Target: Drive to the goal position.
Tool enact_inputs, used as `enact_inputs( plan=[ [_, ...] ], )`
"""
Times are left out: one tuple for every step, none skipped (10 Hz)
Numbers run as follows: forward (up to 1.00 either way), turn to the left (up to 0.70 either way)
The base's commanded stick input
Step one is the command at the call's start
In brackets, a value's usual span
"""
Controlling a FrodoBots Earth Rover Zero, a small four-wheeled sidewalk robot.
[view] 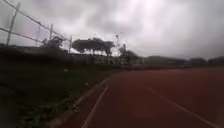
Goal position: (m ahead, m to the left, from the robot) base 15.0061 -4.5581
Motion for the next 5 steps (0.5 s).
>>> enact_inputs(
  plan=[
    [0.7, -0.3],
    [0.7, -0.23],
    [0.7, -0.13],
    [0.7, -0.05],
    [0.7, 0.0]
  ],
)
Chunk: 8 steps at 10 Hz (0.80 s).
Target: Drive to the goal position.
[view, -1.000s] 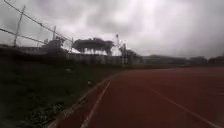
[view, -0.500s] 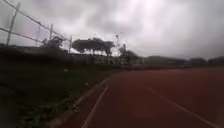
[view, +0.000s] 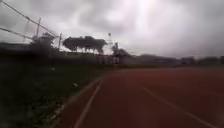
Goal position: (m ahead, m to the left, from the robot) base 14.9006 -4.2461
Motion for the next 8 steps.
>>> enact_inputs(
  plan=[
    [0.7, 0.0],
    [0.7, 0.0],
    [0.7, 0.0],
    [0.7, 0.0],
    [0.7, 0.0],
    [0.7, 0.0],
    [0.7, 0.0],
    [0.7, 0.0]
  ],
)
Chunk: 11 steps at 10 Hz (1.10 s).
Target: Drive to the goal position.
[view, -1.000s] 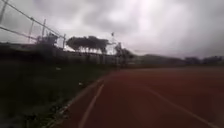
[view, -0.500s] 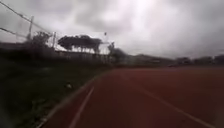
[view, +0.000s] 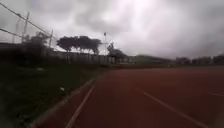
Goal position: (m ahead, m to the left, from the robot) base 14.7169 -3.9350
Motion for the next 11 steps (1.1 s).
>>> enact_inputs(
  plan=[
    [0.7, 0.0],
    [0.7, 0.0],
    [0.7, 0.0],
    [0.7, 0.0],
    [0.7, 0.0],
    [0.7, 0.0],
    [0.7, 0.0],
    [0.7, 0.0],
    [0.7, 0.0],
    [0.7, -0.12],
    [0.7, -0.29]
  ],
)
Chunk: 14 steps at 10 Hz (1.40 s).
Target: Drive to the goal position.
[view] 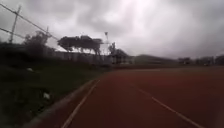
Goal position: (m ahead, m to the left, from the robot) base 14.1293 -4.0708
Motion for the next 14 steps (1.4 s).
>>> enact_inputs(
  plan=[
    [0.7, -0.1],
    [0.7, 0.0],
    [0.7, 0.0],
    [0.7, 0.0],
    [0.7, 0.0],
    [0.7, 0.0],
    [0.7, 0.0],
    [0.7, 0.0],
    [0.7, 0.0],
    [0.7, 0.0],
    [0.7, 0.0],
    [0.7, 0.0],
    [0.7, 0.0],
    [0.7, 0.0]
  ],
)
